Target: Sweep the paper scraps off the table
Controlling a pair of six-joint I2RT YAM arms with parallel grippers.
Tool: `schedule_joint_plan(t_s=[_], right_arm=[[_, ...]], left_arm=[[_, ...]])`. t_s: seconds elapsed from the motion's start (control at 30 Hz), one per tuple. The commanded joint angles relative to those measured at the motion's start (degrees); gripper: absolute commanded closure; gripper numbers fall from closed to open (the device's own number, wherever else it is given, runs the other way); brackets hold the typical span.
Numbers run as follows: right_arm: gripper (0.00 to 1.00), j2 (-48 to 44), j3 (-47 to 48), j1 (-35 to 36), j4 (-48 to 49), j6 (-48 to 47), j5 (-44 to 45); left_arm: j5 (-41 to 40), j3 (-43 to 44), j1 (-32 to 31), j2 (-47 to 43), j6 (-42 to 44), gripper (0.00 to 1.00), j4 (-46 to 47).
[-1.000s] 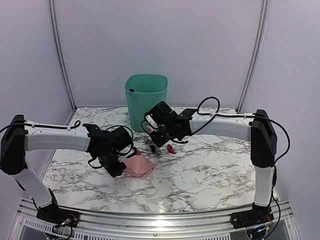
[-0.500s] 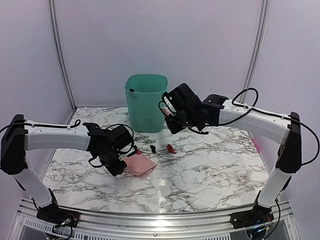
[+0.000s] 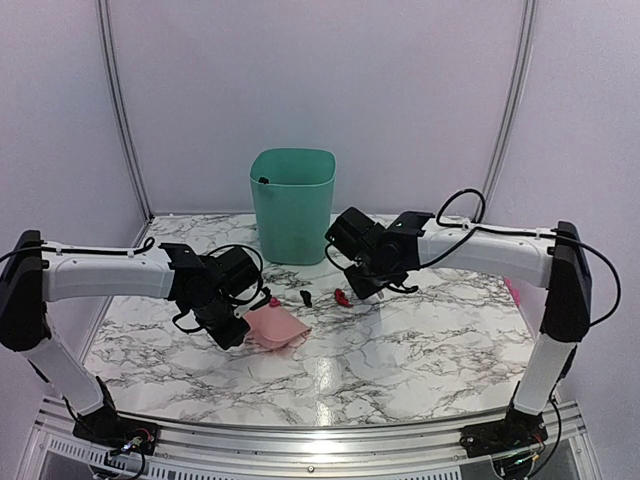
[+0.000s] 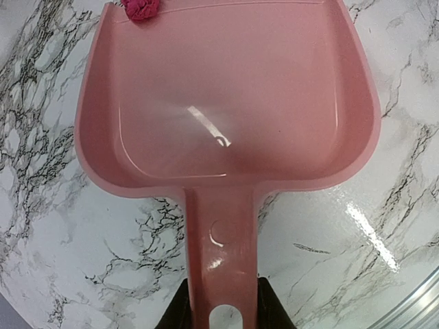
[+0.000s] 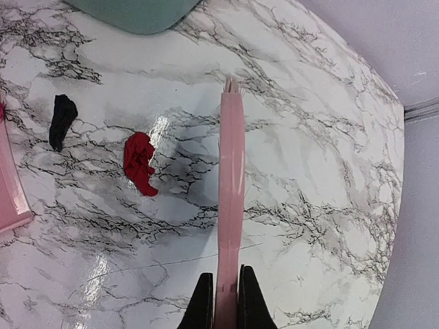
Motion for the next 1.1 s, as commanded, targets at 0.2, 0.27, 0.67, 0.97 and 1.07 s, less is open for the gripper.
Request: schedule_joint_plan(t_s=[0.2,0.27,0.67,0.97,1.07], right_arm=[[1.00,6.5,5.9,0.4,4.2,-0.6,-11.0],[1.00,7.4,6.5,0.8,4.1,-0.5,-11.8],[1.00,13.1,12.5,2.9,6.8,-1.9,-17.1],[1.00,13.8,11.8,4.7,9.0,-8.2,-21.4],[1.00,14.2,12.3,5.2,9.5,-9.6,-23.2]], left_arm=[[-0.4,-0.5,0.7,-0.1,0.5,1.00,-1.7],[-0.4,-0.7,0.9,0.0,0.5,1.00,-1.7],[1.0,0.5,1.1,1.4,0.8,1.00,-1.4],[1.6,1.1,1.5,1.6,1.0,1.00,-1.6],[1.8,1.0,1.5,1.7,0.9,1.00,-1.6]])
